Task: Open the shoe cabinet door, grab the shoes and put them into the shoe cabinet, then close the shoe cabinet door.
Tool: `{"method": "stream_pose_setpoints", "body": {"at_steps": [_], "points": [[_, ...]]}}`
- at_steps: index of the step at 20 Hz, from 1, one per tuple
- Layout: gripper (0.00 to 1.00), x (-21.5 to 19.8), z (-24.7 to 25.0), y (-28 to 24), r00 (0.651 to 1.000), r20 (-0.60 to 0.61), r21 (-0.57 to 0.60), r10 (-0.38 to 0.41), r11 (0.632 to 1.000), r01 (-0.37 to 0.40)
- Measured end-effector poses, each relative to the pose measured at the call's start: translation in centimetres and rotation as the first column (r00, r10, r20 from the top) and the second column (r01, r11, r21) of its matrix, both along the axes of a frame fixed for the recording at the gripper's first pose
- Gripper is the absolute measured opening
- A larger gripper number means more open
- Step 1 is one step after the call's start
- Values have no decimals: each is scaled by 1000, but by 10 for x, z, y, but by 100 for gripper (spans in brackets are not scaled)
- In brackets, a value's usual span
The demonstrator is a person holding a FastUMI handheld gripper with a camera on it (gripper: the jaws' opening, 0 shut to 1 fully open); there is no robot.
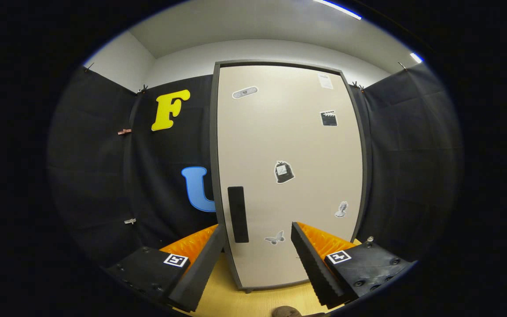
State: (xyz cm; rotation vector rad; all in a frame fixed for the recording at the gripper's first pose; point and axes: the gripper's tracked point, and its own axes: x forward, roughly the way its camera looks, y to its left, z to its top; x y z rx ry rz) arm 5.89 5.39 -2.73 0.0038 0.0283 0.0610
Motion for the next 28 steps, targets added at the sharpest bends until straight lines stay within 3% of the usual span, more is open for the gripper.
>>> {"method": "stream_pose_setpoints", "body": {"at_steps": [6,18,19,20,24,25,27,28], "points": [[98,45,-12,20,1000,-11,22,13,1000,-13],[96,121,-46,19,996,-72,27,-47,998,49],[92,124,-48,20,996,-75,29,-47,998,49],[80,126,-50,21,996,-78,27,-51,998,53],[57,126,-47,23,997,-58,12,-49,999,50],[57,124,-44,31,998,-59,17,-20,1000,21],[36,128,-48,28,998,-47,4,-33,999,33],[36,124,-48,30,998,-48,4,-33,999,33]]}}
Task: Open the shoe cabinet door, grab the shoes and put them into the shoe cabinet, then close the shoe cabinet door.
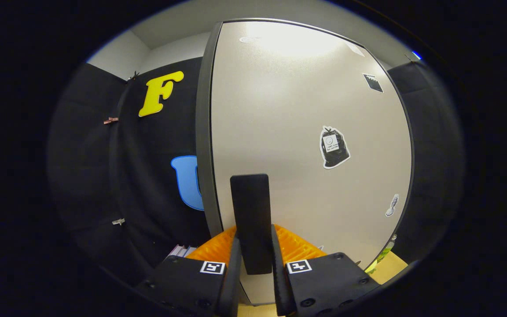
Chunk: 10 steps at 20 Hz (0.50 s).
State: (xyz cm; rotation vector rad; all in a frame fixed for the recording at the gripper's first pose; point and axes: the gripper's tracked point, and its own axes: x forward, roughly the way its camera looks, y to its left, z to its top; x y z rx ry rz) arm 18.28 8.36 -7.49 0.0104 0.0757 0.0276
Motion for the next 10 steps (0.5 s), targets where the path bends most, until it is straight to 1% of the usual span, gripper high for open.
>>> {"method": "stream_pose_setpoints", "body": {"at_steps": [1,2,7,10], "points": [[36,1,-1,0,1000,0,0,2,1000,-2],[31,1,-1,0,1000,-4,-3,4,1000,-4],[31,-3,-2,-2,1000,-18,-1,18,1000,-18],[31,-15,0,-2,999,-35,19,35,999,-34]]}}
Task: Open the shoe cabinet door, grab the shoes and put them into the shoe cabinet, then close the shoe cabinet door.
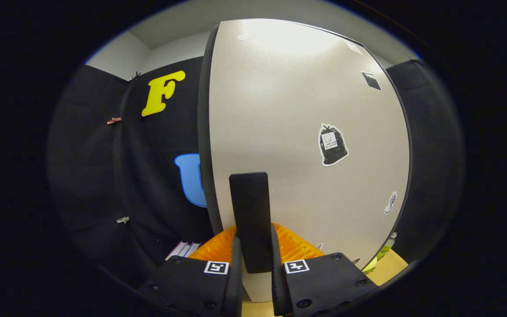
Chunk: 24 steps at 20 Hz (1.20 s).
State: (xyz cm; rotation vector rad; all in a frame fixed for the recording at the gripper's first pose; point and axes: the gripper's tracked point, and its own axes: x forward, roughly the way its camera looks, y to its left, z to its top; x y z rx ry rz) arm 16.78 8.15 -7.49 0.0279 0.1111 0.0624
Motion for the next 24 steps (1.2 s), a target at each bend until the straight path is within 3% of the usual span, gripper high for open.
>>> {"method": "stream_pose_setpoints", "body": {"at_steps": [12,24], "points": [[30,-79,10,-33,998,12,36,55,998,-55],[30,-159,24,-102,966,-26,30,257,966,-256]]}}
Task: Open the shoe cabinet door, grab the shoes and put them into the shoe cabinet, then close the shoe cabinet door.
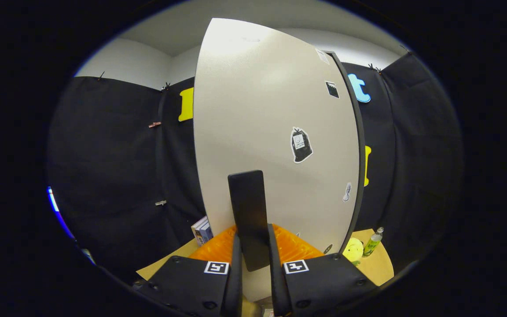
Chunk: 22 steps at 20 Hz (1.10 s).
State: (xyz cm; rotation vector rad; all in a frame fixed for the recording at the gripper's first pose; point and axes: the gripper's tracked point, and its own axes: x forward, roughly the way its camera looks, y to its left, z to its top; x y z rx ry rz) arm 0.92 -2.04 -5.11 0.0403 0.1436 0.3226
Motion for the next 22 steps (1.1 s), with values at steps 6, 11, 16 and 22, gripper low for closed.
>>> {"method": "stream_pose_setpoints", "body": {"at_steps": [6,11,16,22], "points": [[30,-24,6,-51,999,-28,18,21,1000,-20],[30,-42,12,-91,1000,-12,-7,-17,1000,17],[30,-51,19,-117,998,11,-19,-66,998,66],[29,-66,32,-153,989,66,-55,-132,989,136]]}}
